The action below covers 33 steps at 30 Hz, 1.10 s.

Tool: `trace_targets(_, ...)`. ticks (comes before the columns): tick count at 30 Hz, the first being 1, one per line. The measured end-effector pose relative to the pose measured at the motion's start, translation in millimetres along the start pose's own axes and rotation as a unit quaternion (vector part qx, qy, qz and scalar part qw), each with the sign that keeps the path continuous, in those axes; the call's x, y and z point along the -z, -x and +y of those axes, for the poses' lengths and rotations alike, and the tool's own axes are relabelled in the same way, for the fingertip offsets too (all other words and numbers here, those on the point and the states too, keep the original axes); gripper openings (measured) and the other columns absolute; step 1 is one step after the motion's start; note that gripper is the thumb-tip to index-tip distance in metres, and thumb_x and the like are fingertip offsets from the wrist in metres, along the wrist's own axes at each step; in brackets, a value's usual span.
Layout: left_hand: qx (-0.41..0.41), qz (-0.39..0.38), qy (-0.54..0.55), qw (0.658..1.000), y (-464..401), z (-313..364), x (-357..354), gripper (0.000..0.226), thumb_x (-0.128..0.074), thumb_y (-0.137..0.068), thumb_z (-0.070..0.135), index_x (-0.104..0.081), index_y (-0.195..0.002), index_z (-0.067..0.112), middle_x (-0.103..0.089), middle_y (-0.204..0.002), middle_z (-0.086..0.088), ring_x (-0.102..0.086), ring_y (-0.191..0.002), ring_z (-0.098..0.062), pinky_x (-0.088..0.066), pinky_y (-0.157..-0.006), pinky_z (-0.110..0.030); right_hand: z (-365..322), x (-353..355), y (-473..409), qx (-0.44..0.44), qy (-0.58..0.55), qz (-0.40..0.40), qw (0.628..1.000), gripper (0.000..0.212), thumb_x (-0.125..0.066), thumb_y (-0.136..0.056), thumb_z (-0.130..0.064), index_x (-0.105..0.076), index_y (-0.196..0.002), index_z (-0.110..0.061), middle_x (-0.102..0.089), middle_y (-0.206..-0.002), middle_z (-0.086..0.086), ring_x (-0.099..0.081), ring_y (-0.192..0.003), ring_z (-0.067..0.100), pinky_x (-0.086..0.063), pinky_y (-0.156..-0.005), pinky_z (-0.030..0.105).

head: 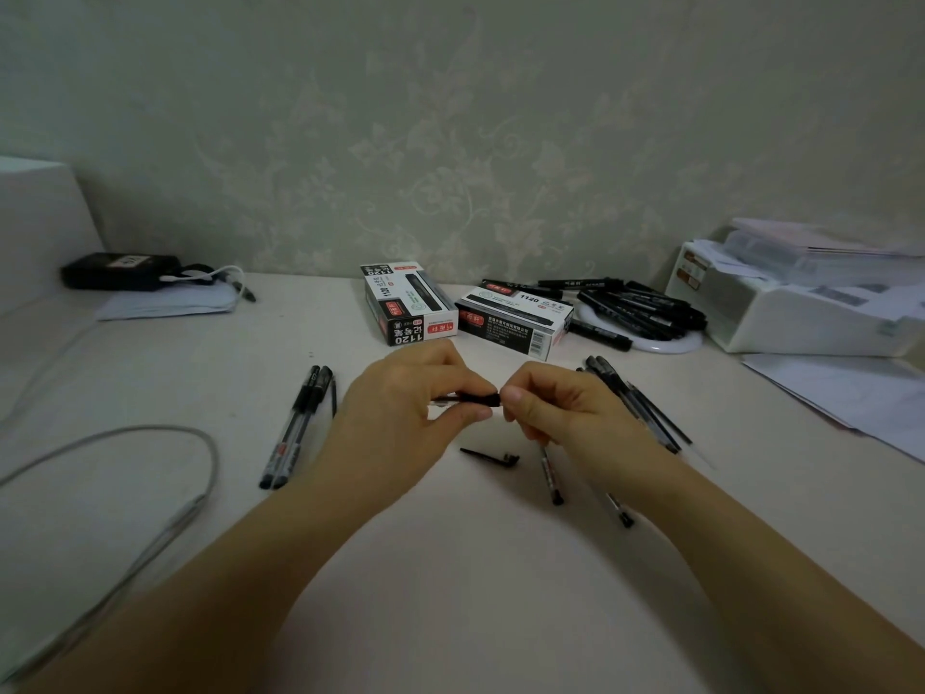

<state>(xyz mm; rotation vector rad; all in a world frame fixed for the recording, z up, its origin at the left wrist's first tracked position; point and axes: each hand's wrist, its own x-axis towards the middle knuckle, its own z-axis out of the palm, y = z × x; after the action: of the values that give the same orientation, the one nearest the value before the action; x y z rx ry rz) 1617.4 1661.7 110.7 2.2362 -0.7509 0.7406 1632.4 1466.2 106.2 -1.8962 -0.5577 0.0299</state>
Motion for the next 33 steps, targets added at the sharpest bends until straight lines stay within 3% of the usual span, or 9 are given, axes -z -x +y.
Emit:
trace_targets(8, -0.071, 0.047, -0.061, 0.994, -2, 3, 4, 0.015, -0.077, -0.079, 0.017, -0.077, -0.094, 0.015, -0.066, -0.083, 0.005, -0.058, -0.078, -0.013, -0.050, -0.069, -0.032, -1, 0, -1, -0.020, -0.069, -0.004, 0.997, 0.024, -0.059, -0.096, -0.030, -0.066, -0.075, -0.020, -0.052, -0.058, -0.006, -0.045, -0.053, 0.004, -0.038, -0.053, 0.011)
trace_targets(13, -0.037, 0.039, -0.052, 0.997, -1, 1, 2, 0.015, -0.074, -0.083, 0.019, -0.076, -0.097, 0.017, -0.064, -0.086, 0.006, -0.059, -0.080, -0.012, -0.052, -0.070, -0.034, 2, -5, -1, -0.039, -0.049, 0.013, 0.998, 0.034, -0.057, -0.085, -0.056, -0.067, -0.078, -0.024, -0.061, -0.063, -0.006, -0.052, -0.056, 0.006, -0.042, -0.056, 0.016)
trace_targets(16, 0.047, 0.022, -0.052, 0.997, 0, -7, -1, 0.014, -0.070, -0.087, 0.025, -0.074, -0.100, 0.022, -0.063, -0.090, 0.009, -0.059, -0.081, -0.007, -0.052, -0.074, -0.030, 5, -9, 0, -0.038, 0.083, 0.056, 0.994, 0.043, -0.059, -0.075, -0.072, -0.069, -0.086, -0.032, -0.065, -0.074, -0.012, -0.053, -0.063, -0.002, -0.043, -0.060, 0.016)
trace_targets(18, 0.105, 0.008, -0.050, 0.993, 1, -13, -2, 0.014, -0.065, -0.090, 0.029, -0.073, -0.100, 0.025, -0.064, -0.090, 0.011, -0.057, -0.081, -0.004, -0.046, -0.075, -0.013, 8, -7, 2, -0.014, 0.278, 0.039, 0.960, 0.039, -0.065, -0.075, -0.069, -0.068, -0.093, -0.034, -0.059, -0.084, -0.016, -0.050, -0.077, -0.001, -0.042, -0.068, 0.018)
trace_targets(20, 0.148, -0.016, -0.036, 0.988, 2, -17, -3, 0.014, -0.061, -0.092, 0.030, -0.072, -0.100, 0.026, -0.065, -0.088, 0.012, -0.056, -0.080, -0.002, -0.039, -0.071, -0.002, 8, -8, 3, 0.001, 0.381, -0.008, 0.925, 0.031, -0.068, -0.080, -0.059, -0.067, -0.099, -0.035, -0.052, -0.096, -0.015, -0.045, -0.092, 0.004, -0.042, -0.082, 0.026)
trace_targets(23, 0.172, -0.064, -0.024, 0.983, 3, -18, -4, 0.017, -0.059, -0.094, 0.030, -0.072, -0.103, 0.027, -0.066, -0.092, 0.011, -0.059, -0.085, -0.003, -0.040, -0.071, -0.005, 9, -9, 4, 0.007, 0.372, -0.026, 0.928, 0.013, -0.066, -0.089, -0.042, -0.064, -0.098, -0.033, -0.052, -0.102, -0.013, -0.045, -0.098, 0.008, -0.039, -0.090, 0.030)
trace_targets(25, 0.179, -0.088, -0.020, 0.980, 3, -17, -3, 0.017, -0.058, -0.094, 0.031, -0.071, -0.105, 0.029, -0.067, -0.096, 0.011, -0.060, -0.087, -0.003, -0.043, -0.077, -0.010, 11, -7, 4, 0.008, 0.340, -0.002, 0.940, 0.006, -0.065, -0.093, -0.029, -0.060, -0.097, -0.031, -0.057, -0.099, -0.015, -0.051, -0.094, 0.005, -0.043, -0.084, 0.023)
trace_targets(27, 0.178, -0.105, -0.026, 0.978, 3, -16, -2, 0.018, -0.058, -0.094, 0.031, -0.071, -0.106, 0.030, -0.067, -0.098, 0.011, -0.061, -0.087, -0.004, -0.044, -0.079, -0.013, 13, -2, 3, 0.004, 0.265, 0.037, 0.963, 0.010, -0.066, -0.093, -0.023, -0.061, -0.094, -0.032, -0.063, -0.090, -0.014, -0.057, -0.085, 0.002, -0.046, -0.074, 0.013)
trace_targets(33, 0.179, -0.113, -0.017, 0.977, 3, -15, -2, 0.016, -0.060, -0.093, 0.033, -0.071, -0.104, 0.033, -0.066, -0.094, 0.012, -0.058, -0.083, -0.002, -0.040, -0.073, -0.008, 16, 2, -2, -0.003, 0.111, 0.083, 0.990, 0.015, -0.071, -0.090, -0.021, -0.067, -0.092, -0.036, -0.068, -0.085, -0.011, -0.062, -0.076, 0.006, -0.050, -0.068, 0.013)
